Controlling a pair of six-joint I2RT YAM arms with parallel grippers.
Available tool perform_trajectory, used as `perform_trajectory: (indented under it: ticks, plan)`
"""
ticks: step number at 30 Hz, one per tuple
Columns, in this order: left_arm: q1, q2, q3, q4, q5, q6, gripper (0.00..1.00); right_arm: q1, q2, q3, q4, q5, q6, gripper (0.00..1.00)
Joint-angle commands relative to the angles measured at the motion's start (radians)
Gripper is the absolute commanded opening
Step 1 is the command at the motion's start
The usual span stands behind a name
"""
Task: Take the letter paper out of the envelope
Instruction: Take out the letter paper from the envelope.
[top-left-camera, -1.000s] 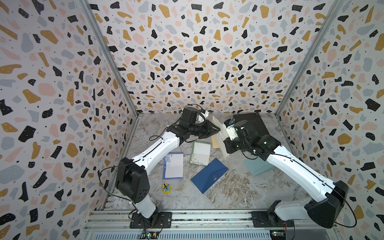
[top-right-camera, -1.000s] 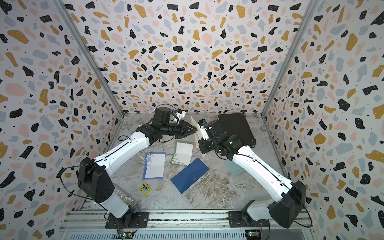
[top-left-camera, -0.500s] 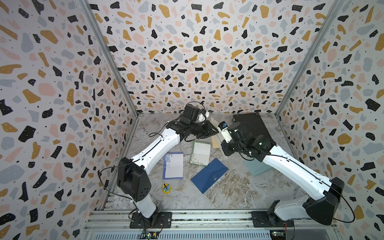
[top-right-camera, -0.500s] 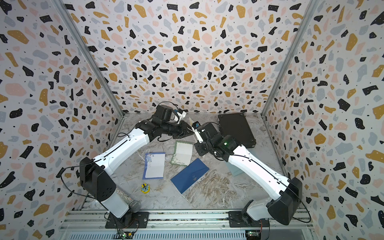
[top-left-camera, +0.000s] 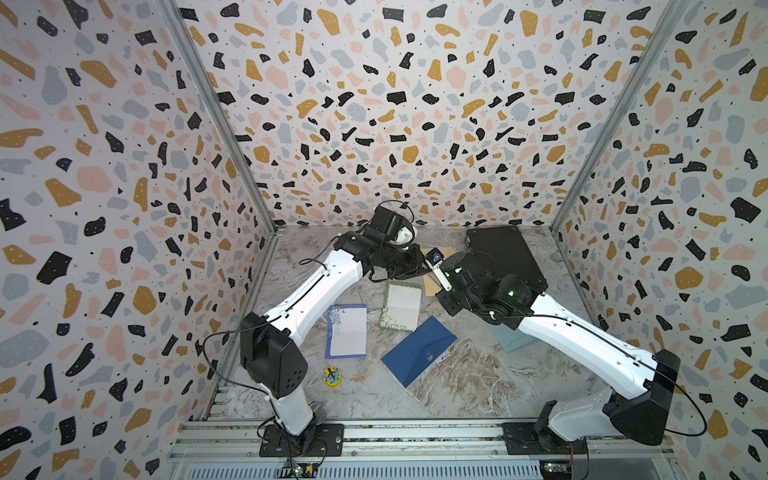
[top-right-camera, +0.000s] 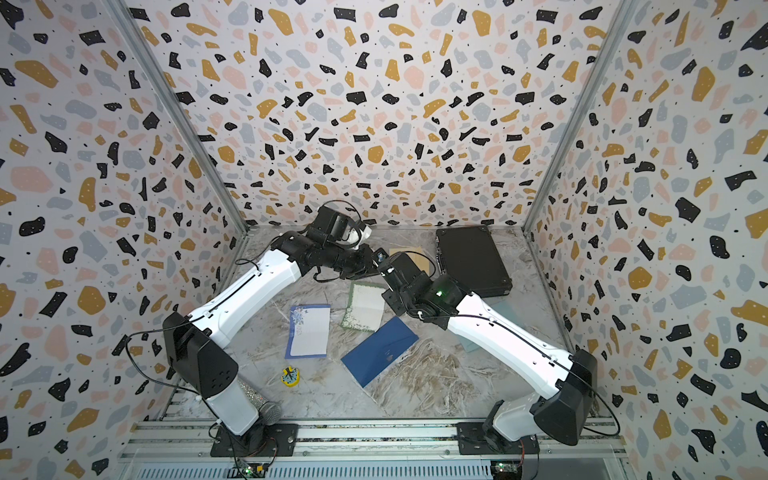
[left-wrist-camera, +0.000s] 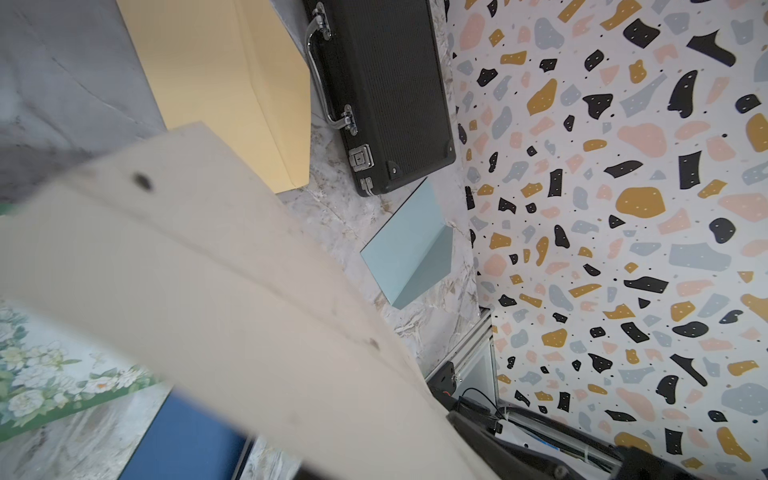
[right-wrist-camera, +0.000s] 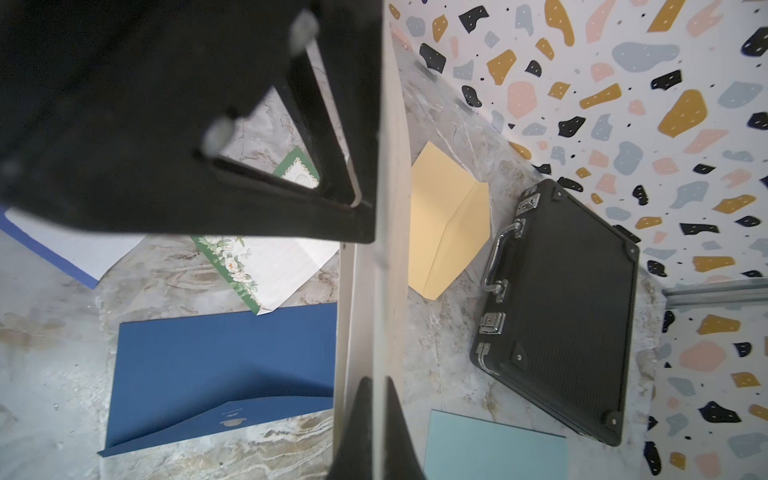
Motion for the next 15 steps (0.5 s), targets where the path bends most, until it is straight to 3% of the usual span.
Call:
perform_trajectory:
  ticks: [1,8,13,15]
  plan:
    - [-0.006,0.023,0.024,-0.050,-0.050,0.034,0.24,0.040,-0.004,0.050,0.028,0.093,-0.044,0.00]
    - [-0.007,0.017,0.030,-0.049,-0.071,0.036,0.17,0.068,-0.003,0.037,0.040,0.146,-0.053,0.00]
    - [-0.004,0.003,0.040,-0.040,-0.074,0.031,0.00,0.068,0.001,0.024,0.039,0.136,-0.036,0.00]
    - [-0.006,-0.003,0.050,-0.031,-0.064,0.014,0.00,0.068,0.008,0.019,0.030,0.131,-0.027,0.00]
